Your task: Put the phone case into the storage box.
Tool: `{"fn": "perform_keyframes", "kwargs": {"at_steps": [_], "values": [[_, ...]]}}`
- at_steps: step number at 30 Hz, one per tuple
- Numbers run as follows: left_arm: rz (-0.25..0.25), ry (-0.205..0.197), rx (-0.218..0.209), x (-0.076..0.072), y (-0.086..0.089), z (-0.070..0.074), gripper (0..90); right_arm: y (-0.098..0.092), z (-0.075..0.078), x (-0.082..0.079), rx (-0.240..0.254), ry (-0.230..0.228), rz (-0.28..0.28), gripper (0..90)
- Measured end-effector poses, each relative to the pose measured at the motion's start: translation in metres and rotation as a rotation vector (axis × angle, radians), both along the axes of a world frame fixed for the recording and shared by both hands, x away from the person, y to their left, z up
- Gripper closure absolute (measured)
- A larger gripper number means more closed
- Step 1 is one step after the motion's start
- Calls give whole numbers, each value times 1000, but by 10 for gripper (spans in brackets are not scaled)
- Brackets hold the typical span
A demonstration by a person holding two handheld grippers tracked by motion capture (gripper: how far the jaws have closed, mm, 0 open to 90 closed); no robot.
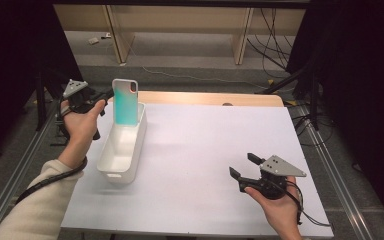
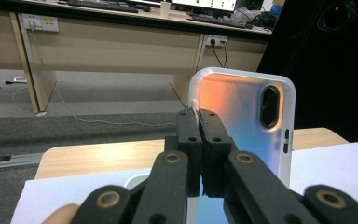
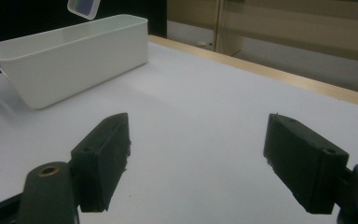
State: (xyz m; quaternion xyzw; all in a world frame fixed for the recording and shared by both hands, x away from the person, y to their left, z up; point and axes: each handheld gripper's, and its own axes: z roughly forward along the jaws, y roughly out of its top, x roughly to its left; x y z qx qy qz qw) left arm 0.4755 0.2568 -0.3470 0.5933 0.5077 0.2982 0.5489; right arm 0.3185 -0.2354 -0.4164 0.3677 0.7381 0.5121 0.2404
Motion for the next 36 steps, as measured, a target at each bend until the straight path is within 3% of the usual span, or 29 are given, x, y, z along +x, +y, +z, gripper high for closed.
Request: {"fn": "perform_keyframes", "kwargs": {"at_steps": [3, 4, 8, 31, 32, 33, 36], "values": [[7, -3, 5, 2, 0, -1, 878, 0, 0, 0, -1, -1, -2, 238], [3, -4, 8, 3, 1, -1, 878, -1, 0, 1, -10, -22, -3, 239], [6, -1, 6, 6, 1, -2, 878, -1, 0, 0, -8, -5, -1, 240], [22, 10, 19, 20, 4, -8, 878, -1, 0, 1, -4, -14, -3, 240], [19, 10, 18, 21, 4, -8, 878, -3, 1, -1, -22, 7, -2, 240], [19, 9, 20, 21, 4, -8, 878, -1, -1, 1, 11, -18, 3, 240], [14, -6, 29, 24, 4, -8, 877, -1, -1, 1, 11, -17, 4, 240]]}}
